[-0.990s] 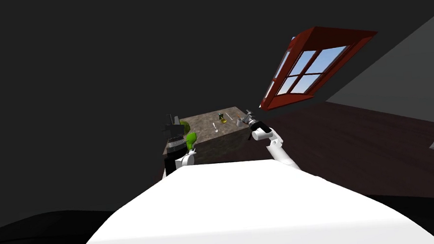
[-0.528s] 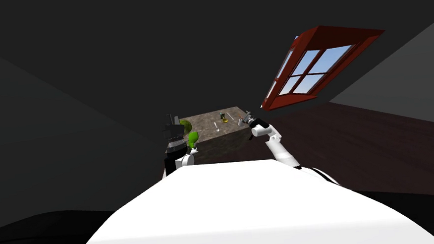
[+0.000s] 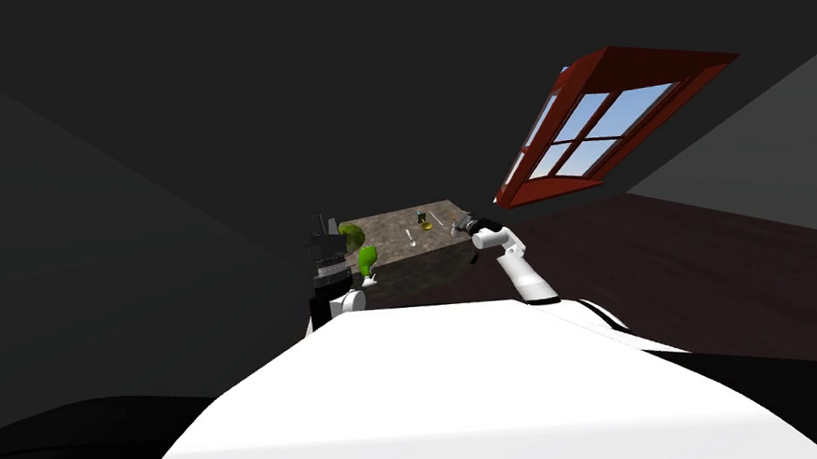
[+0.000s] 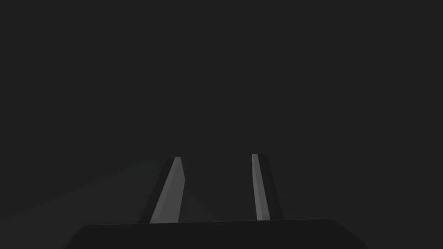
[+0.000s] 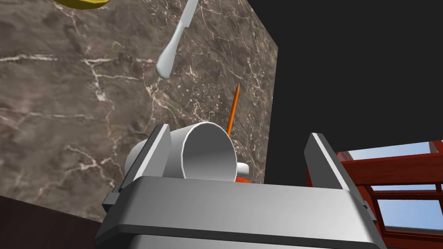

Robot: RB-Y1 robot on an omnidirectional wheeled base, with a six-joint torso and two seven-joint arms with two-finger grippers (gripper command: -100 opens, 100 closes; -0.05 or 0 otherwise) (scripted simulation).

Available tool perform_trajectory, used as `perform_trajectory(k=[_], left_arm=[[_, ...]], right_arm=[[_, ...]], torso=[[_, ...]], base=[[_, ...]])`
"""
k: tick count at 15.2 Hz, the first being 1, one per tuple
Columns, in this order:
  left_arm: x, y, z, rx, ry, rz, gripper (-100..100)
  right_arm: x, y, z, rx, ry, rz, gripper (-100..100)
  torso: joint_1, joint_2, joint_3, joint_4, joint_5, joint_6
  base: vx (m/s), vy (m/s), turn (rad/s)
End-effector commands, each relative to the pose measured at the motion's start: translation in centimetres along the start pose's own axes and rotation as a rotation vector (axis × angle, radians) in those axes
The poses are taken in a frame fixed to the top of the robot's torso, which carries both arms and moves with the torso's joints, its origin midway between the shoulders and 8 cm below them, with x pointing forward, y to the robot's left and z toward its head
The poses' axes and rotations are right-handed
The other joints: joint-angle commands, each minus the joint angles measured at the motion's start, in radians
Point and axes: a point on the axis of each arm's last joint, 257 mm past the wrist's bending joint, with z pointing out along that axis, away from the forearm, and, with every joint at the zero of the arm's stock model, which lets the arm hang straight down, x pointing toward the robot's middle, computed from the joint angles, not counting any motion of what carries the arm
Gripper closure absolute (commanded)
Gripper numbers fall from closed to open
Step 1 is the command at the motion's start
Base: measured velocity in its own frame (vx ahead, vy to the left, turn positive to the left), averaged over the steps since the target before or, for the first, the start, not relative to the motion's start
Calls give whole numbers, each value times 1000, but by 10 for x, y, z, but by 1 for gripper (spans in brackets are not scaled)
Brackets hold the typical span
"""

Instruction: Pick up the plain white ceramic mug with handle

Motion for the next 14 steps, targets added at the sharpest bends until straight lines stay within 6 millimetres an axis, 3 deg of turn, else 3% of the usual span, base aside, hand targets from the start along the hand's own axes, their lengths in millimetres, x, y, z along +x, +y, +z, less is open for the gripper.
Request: perform_trajectory(k=[1, 10, 11, 13, 14], left_arm=[[0, 0, 0, 0, 0, 0, 0], [0, 0, 0, 0, 0, 0, 0], [0, 0, 0, 0, 0, 0, 0], [0, 0, 0, 0, 0, 0, 0], [0, 0, 0, 0, 0, 0, 0]], right_arm=[[-6, 3, 9, 32, -38, 54, -100], [-35, -9, 19, 143, -188, 169, -100], [-33, -2, 24, 150, -206, 217, -100], [-44, -10, 22, 178, -247, 223, -100], [-42, -2, 26, 183, -266, 273, -100]], torso=[[0, 0, 0, 0, 0, 0], [0, 0, 0, 0, 0, 0], [0, 0, 0, 0, 0, 0], [0, 0, 0, 0, 0, 0], [0, 0, 0, 0, 0, 0]], base=[[-12, 26, 47], [-9, 21, 30], [-7, 21, 39], [-4, 19, 34], [-3, 21, 36]])
